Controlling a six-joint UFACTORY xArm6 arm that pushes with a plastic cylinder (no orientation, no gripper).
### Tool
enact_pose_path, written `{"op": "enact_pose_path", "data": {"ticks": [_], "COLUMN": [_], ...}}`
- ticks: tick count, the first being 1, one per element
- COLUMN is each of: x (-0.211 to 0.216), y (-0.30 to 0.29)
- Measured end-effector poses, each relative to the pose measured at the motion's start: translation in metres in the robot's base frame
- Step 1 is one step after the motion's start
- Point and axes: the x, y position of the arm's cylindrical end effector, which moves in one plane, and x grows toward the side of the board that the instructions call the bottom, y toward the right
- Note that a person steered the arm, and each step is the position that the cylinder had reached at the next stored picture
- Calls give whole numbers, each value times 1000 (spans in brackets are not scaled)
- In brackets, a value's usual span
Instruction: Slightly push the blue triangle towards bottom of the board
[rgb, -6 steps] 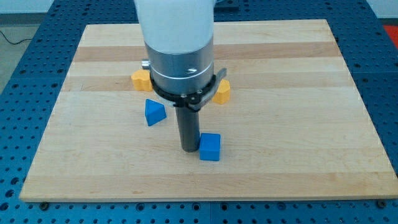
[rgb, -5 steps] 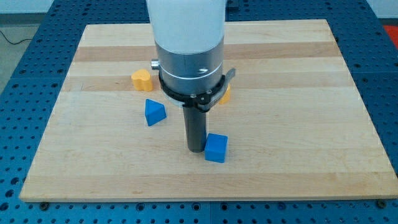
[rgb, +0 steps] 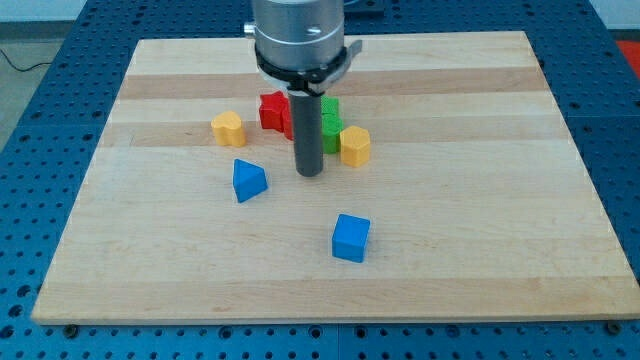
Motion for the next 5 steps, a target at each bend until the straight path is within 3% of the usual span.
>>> {"op": "enact_pose_path", "data": {"ticks": [2,4,5], "x": [-20,43,40], "y": [-64,-59,-61]}}
